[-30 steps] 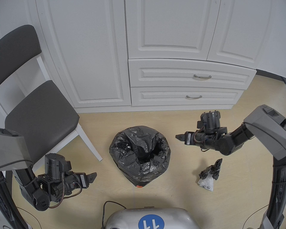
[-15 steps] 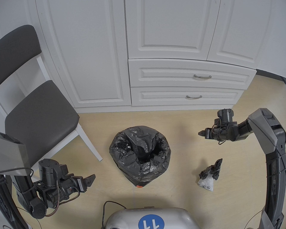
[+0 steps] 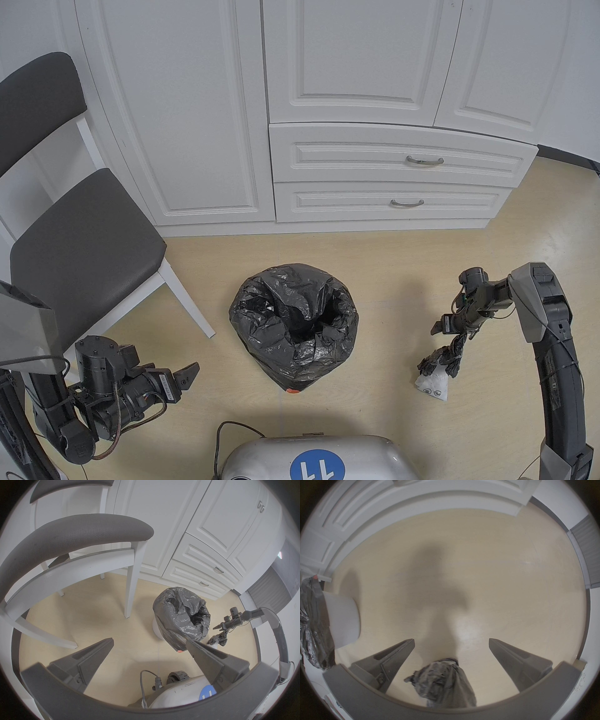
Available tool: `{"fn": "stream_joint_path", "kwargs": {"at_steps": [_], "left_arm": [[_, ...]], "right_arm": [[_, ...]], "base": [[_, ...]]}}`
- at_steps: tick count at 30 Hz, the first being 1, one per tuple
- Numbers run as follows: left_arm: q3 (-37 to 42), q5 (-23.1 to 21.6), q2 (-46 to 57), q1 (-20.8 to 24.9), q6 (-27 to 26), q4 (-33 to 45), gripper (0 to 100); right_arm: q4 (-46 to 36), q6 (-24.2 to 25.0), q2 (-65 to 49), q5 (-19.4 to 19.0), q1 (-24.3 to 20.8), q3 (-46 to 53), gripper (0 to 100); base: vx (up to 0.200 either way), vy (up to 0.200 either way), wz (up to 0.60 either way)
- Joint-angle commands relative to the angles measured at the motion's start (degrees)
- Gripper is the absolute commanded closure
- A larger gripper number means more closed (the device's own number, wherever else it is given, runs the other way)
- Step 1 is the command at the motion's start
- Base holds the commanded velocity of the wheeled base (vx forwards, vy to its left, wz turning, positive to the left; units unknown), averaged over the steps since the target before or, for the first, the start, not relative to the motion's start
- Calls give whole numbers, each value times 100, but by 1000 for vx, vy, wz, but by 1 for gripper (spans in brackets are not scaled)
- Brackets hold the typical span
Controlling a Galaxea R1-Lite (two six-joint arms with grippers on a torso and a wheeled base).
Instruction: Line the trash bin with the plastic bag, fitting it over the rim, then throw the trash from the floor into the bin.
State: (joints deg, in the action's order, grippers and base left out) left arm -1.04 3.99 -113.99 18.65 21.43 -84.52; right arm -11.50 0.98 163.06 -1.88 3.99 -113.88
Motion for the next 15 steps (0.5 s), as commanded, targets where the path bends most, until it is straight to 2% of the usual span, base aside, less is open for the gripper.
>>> {"fn": "stream_joint_path", "kwargs": {"at_steps": [1,7,15], "left_arm": [[104,-3,88,-11,-7,-12,0],[104,-29,185,-11,1,-179,0],[104,-21,158,-11,37,-302,0]], "right_arm": [[-19,17,217,3,41,-71,0],[-19,-1,103,3,6,-71,0],[-107,-54,77,12,-12,24,0]], "base": [[0,0,0],[-200,-200,0],[0,0,0]]}}
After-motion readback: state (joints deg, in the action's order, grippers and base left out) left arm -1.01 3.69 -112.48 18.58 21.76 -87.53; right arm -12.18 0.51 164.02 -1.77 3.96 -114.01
